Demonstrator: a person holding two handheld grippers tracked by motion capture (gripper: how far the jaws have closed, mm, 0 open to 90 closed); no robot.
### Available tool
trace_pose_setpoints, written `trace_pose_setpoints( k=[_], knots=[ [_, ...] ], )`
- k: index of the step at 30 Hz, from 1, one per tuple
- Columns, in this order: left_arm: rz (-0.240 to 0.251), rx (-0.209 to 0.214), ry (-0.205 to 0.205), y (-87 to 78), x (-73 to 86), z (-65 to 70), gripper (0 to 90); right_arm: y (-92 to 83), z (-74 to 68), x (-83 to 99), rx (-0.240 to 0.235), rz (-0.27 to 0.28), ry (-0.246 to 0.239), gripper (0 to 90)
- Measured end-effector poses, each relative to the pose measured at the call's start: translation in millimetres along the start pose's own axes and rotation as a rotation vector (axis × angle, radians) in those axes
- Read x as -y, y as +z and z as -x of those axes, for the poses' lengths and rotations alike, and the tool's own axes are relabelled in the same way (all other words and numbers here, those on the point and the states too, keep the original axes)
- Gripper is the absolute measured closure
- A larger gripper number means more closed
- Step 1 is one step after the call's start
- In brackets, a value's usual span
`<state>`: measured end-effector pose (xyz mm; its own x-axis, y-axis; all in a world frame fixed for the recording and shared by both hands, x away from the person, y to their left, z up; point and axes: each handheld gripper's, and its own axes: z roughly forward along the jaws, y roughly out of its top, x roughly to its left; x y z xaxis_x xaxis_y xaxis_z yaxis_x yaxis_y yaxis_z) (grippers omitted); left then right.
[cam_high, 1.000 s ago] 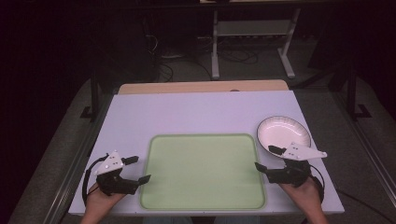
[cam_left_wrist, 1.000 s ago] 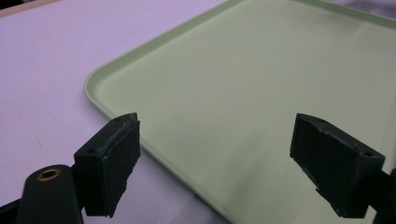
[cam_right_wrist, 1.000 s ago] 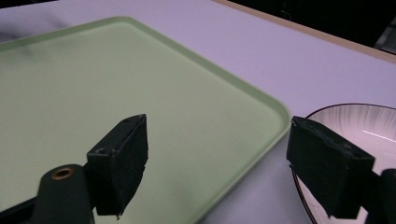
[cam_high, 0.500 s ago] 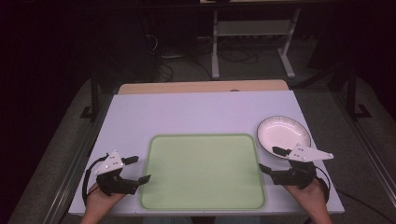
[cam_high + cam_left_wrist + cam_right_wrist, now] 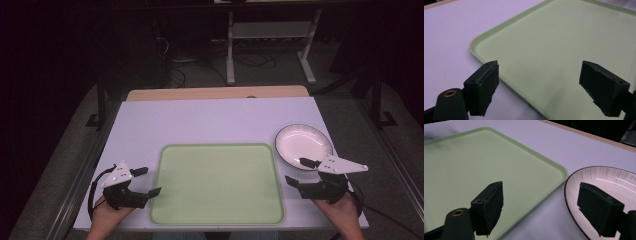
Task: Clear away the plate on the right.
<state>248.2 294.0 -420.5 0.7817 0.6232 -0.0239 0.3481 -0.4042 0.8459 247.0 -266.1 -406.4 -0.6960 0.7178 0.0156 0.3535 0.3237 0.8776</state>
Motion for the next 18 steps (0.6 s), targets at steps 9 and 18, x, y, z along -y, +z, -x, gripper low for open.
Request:
trace_pose_setpoints(
  k=[9,18],
  knots=[
    [0.004,-0.008,-0.008,-1.0,0.6,-1.2,15.9,-14.8,10.0,2.4,-0.016,-0.03,0.032,20.3],
    [0.005,-0.017,-0.017,-1.5,1.3,-2.8,15.9,-38.5,27.5,2.9,0.005,-0.084,0.05,20.7]
  ],
)
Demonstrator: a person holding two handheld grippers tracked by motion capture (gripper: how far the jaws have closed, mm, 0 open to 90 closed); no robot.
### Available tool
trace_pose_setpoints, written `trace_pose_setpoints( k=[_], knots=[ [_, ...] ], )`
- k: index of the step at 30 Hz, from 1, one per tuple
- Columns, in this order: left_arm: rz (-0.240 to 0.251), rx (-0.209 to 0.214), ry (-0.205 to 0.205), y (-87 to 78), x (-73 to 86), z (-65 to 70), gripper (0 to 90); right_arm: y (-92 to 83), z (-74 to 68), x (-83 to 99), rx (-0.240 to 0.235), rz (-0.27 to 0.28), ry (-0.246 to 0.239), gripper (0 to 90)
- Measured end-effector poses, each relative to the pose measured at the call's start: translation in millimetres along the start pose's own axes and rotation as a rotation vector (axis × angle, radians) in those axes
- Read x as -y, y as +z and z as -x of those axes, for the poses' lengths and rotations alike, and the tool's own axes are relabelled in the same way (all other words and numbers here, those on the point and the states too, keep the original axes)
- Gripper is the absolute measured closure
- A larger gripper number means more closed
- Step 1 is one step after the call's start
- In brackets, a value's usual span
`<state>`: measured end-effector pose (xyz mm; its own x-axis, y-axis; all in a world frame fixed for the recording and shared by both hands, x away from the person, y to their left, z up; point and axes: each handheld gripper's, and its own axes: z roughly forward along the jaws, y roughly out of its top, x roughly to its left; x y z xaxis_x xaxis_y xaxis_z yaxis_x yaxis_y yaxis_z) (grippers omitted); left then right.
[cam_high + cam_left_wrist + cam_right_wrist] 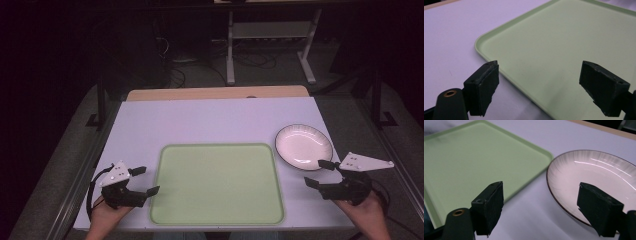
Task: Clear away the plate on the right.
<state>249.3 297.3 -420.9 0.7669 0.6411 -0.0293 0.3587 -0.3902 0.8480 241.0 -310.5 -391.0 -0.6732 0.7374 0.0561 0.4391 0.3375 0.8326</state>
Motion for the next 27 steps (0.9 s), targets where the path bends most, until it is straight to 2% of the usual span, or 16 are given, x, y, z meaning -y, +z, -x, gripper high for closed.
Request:
trace_pose_setpoints(
  k=[5,11,16,17,18,21,27],
  knots=[
    [0.002,-0.002,0.002,-0.4,-0.3,0.1,15.9,-6.5,10.4,2.0,0.025,-0.036,0.005,21.1],
    [0.004,-0.003,0.001,-1.2,-0.1,-0.5,15.8,-10.4,32.1,1.0,0.057,-0.056,0.053,21.7],
    [0.007,-0.005,0.001,-1.9,-0.1,-1.1,15.9,-4.1,45.7,-1.5,0.084,-0.097,0.068,21.9],
    [0.008,-0.005,0.0,-1.8,0.0,-1.0,15.9,-0.7,52.8,-3.3,0.1,-0.111,0.08,22.0],
    [0.008,-0.005,0.0,-1.8,0.0,-1.0,15.9,-0.7,52.8,-3.3,0.1,-0.111,0.08,22.0],
    [0.006,-0.002,0.001,-1.2,-0.3,-1.1,15.9,3.9,65.6,-8.2,0.13,-0.11,0.108,22.9],
    [0.003,-0.002,0.0,-0.7,-0.2,-1.3,15.8,15.2,86.5,-13.3,0.155,-0.155,0.149,25.5]
  ],
)
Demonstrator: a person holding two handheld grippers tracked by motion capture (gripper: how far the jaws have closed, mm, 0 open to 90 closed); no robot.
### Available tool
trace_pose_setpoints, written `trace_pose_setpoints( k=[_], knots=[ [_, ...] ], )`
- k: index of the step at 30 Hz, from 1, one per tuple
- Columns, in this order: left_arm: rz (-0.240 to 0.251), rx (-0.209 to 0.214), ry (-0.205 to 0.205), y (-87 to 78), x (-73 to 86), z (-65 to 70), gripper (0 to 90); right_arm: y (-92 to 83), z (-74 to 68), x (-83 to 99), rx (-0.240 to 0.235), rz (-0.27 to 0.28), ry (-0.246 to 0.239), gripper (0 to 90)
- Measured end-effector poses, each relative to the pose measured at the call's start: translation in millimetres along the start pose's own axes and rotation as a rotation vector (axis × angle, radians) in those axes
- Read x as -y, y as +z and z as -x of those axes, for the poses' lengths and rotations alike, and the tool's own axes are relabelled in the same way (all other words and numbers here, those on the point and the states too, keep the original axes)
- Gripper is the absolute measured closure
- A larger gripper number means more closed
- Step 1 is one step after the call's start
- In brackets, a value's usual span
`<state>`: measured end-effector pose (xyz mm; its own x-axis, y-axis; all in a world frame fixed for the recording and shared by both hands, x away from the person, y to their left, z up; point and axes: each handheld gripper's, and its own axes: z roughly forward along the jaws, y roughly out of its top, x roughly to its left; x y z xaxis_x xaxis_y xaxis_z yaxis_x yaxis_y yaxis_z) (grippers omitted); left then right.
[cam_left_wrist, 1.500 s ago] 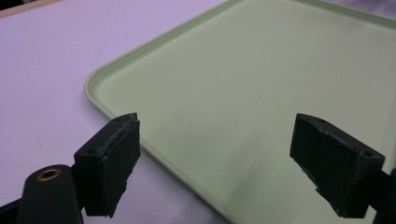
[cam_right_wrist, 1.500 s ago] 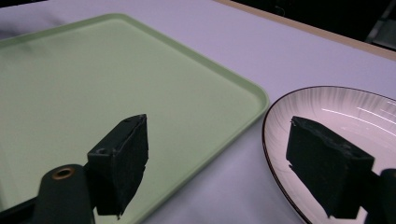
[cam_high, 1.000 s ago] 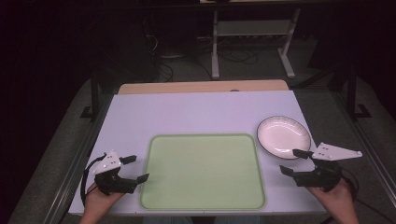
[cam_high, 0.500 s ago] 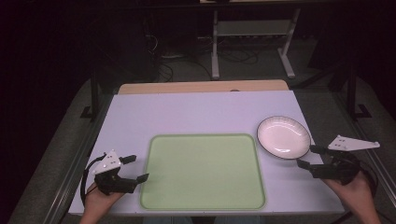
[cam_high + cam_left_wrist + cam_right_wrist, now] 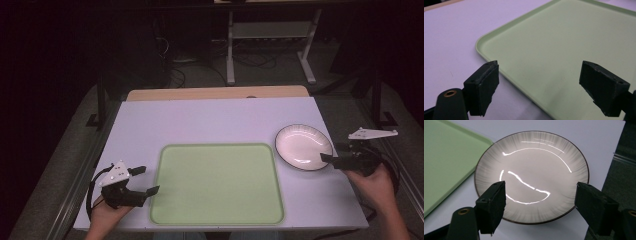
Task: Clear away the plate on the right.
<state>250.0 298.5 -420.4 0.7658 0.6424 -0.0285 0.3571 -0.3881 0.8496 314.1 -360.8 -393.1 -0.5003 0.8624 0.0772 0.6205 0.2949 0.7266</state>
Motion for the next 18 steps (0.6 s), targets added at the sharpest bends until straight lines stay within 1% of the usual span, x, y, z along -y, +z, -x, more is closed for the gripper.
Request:
trace_pose_setpoints(
  k=[5,8,10,11,12,13,14,15,16,17,18],
  knots=[
    [0.0,0.0,-0.002,0.5,0.2,-0.2,15.9,10.9,15.5,-6.3,0.041,-0.035,0.05,28.3],
    [0.0,0.0,-0.003,1.0,0.3,-0.4,15.9,15.6,26.8,-8.0,0.039,-0.035,0.109,30.0],
    [-0.001,0.0,-0.002,1.3,0.4,-0.3,15.9,19.0,34.0,-8.0,0.041,-0.039,0.144,32.9],
    [-0.001,0.0,-0.002,1.3,0.4,-0.3,15.9,19.0,34.0,-8.0,0.041,-0.039,0.144,32.9],
    [-0.002,0.001,-0.001,1.4,0.3,-0.3,15.9,22.2,40.3,-8.0,0.042,-0.047,0.18,35.0],
    [-0.002,0.001,-0.001,1.5,0.3,-0.4,15.8,23.9,43.2,-8.0,0.04,-0.055,0.2,37.3],
    [-0.002,0.001,-0.002,1.6,0.3,-0.4,15.8,25.6,46.0,-7.7,0.026,-0.064,0.22,39.0],
    [-0.002,0.001,-0.002,1.6,0.3,-0.4,15.9,25.6,46.0,-7.7,0.026,-0.064,0.22,39.0],
    [-0.003,0.003,0.0,1.8,0.2,-0.6,15.9,29.6,50.1,-6.8,0.027,-0.075,0.247,42.8],
    [-0.003,0.003,0.0,1.8,0.2,-0.6,15.9,29.6,50.1,-6.8,0.027,-0.075,0.247,42.8],
    [-0.004,0.003,0.001,1.9,0.2,-0.7,15.9,33.2,52.1,-5.6,0.016,-0.083,0.261,46.7]
  ],
)
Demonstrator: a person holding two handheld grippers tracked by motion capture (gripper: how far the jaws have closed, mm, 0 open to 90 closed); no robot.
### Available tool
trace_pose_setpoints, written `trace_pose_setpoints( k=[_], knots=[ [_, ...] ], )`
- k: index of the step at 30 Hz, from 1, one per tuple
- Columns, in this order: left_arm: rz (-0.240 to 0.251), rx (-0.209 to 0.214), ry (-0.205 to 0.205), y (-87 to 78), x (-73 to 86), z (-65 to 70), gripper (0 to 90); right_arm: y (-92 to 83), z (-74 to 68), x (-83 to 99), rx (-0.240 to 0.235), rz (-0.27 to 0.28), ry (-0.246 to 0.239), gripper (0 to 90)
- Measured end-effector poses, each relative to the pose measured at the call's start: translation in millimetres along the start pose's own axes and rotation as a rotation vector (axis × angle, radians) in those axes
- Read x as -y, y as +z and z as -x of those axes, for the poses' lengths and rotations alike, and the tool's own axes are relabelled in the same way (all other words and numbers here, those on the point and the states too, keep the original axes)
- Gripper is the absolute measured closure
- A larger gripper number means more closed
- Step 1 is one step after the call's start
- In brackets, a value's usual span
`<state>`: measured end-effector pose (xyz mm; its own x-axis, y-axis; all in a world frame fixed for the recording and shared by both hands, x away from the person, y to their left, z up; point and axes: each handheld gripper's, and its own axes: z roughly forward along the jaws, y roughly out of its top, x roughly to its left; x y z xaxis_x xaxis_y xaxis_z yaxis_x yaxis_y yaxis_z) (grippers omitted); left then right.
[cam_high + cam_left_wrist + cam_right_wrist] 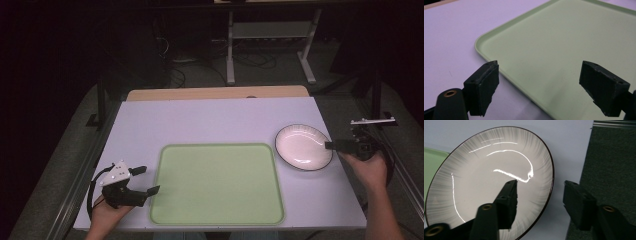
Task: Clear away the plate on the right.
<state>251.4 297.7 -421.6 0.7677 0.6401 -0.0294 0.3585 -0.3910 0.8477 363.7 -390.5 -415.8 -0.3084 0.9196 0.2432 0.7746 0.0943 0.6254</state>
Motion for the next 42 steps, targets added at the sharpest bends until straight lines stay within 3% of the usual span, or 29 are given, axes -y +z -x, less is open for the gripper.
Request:
trace_pose_setpoints(
  k=[4,8,12,18,28,32,38,39,42],
  knots=[
    [-0.002,0.001,0.0,0.4,0.0,0.1,15.9,8.5,1.4,0.9,-0.017,-0.012,0.023,52.8],
    [-0.002,0.003,0.001,0.6,-0.1,0.3,15.9,17.1,2.7,0.9,-0.001,-0.04,0.049,58.7],
    [0.0,0.002,0.0,0.4,0.1,-0.4,15.9,23.6,3.8,-0.2,-0.015,-0.061,0.113,66.4],
    [-0.003,0.004,0.0,1.1,-0.1,-0.2,15.9,30.0,6.8,2.3,-0.033,-0.077,0.196,70.6],
    [-0.004,0.005,0.0,1.7,-0.3,0.5,15.9,30.7,18.9,10.8,-0.119,-0.027,0.382,79.0],
    [-0.004,0.005,0.0,1.7,-0.2,0.5,15.9,30.0,25.8,16.5,-0.177,-0.006,0.466,82.4],
    [-0.004,0.004,0.0,1.6,-0.2,0.5,15.9,30.1,27.9,19.4,-0.199,0.005,0.541,83.0],
    [-0.004,0.003,0.001,1.5,-0.2,0.6,15.9,30.6,29.7,22.6,-0.218,0.023,0.58,82.9],
    [-0.004,0.002,-0.001,1.3,-0.1,0.0,15.9,30.7,29.7,25.1,-0.226,0.043,0.608,83.1]
  ],
)
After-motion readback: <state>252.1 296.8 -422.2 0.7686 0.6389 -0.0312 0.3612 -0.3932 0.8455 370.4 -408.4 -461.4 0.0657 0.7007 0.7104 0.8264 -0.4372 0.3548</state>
